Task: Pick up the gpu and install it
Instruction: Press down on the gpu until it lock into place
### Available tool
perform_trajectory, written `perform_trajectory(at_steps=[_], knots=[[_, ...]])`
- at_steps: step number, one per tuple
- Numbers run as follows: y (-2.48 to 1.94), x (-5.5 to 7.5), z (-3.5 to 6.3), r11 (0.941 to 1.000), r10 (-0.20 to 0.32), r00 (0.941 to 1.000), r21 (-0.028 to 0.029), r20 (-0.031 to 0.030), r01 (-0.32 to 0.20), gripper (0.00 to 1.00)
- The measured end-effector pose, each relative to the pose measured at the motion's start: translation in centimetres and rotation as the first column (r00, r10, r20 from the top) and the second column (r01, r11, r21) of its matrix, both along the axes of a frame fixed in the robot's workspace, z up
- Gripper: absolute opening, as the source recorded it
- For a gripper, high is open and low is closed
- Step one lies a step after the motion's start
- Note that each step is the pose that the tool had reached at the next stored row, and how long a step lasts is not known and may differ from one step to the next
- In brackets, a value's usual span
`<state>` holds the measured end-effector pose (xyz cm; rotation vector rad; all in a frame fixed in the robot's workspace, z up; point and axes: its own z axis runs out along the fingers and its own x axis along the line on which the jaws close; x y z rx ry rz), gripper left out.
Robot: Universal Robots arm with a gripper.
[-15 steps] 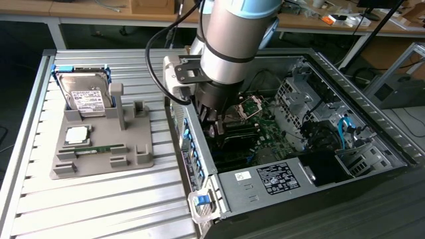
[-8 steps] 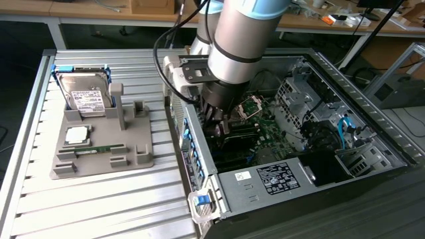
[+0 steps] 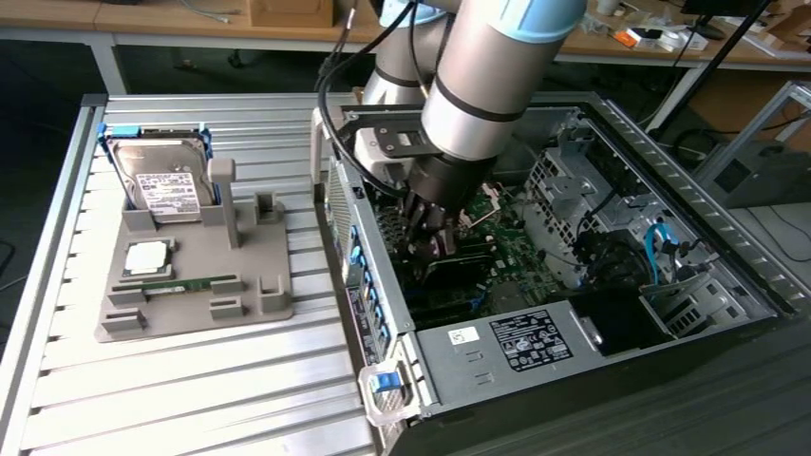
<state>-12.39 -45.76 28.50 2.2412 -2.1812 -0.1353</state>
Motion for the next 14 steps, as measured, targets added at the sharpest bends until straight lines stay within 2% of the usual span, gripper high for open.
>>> perform_trajectory(at_steps=[5, 9, 14], knots=[[0.00, 1.0, -0.25, 1.0000, 0.000, 0.9999, -0.0002, -0.0160, 0.000, 0.11], [0.00, 1.7, -0.41, 1.0000, 0.000, 0.9997, 0.0000, -0.0245, 0.000, 0.11], [0.00, 1.9, -1.00, 1.0000, 0.000, 0.9994, -0.0002, -0.0357, 0.000, 0.11]])
